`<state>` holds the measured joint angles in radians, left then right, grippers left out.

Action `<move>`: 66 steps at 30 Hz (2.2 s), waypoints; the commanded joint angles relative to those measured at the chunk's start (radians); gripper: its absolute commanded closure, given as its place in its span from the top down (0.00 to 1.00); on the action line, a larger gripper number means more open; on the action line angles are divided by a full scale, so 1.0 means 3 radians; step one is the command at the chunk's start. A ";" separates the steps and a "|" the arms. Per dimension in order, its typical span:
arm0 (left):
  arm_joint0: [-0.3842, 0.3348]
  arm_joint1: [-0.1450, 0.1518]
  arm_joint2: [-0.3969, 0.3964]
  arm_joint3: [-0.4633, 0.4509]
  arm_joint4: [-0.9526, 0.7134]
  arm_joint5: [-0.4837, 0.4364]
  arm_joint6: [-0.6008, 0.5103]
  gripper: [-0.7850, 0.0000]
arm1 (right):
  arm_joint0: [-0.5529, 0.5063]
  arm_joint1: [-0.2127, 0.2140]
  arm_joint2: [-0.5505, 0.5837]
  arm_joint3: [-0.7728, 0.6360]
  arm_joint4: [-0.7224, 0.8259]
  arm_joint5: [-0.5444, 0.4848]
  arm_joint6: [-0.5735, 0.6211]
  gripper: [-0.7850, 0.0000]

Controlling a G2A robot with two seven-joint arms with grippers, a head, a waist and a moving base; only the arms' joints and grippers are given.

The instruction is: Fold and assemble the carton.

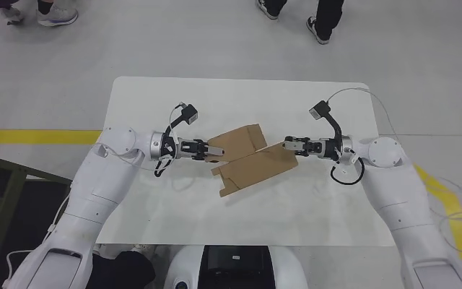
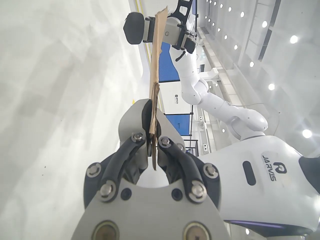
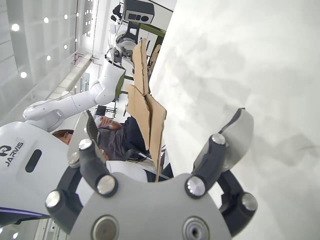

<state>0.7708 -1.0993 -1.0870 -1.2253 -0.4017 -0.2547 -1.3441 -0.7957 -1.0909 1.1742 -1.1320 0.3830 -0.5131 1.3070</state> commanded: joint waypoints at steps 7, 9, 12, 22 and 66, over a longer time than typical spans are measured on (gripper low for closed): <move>0.0001 0.0000 -0.0001 -0.0001 0.0002 0.0000 -0.0001 0.00 | -0.0010 0.0000 -0.0003 -0.0004 -0.0006 0.0011 -0.0019 1.00; 0.0048 0.0000 0.0001 -0.0055 0.0015 0.0025 0.0104 0.00 | -0.0045 0.0006 -0.0015 -0.0041 -0.0098 0.0081 -0.0094 1.00; 0.0087 0.0011 -0.0018 -0.0105 0.0047 0.0101 0.0172 0.00 | -0.0036 0.0012 -0.0037 -0.0017 -0.0095 0.0186 -0.0009 1.00; 0.0116 0.0022 -0.0003 -0.0184 0.0053 0.0145 0.0159 0.00 | 0.0054 -0.0031 -0.0284 0.0105 0.0085 0.0197 0.0197 1.00; 0.0104 0.0046 -0.0014 -0.0135 -0.0068 0.0129 0.0188 1.00 | 0.0206 0.0128 -0.0597 0.0200 0.0492 0.0136 0.0136 0.00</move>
<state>0.8002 -1.0859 -1.0887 -1.2645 -0.4195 -0.2142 -1.2896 -0.7341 -1.0532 0.9931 -1.0748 0.5295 -0.4707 1.3494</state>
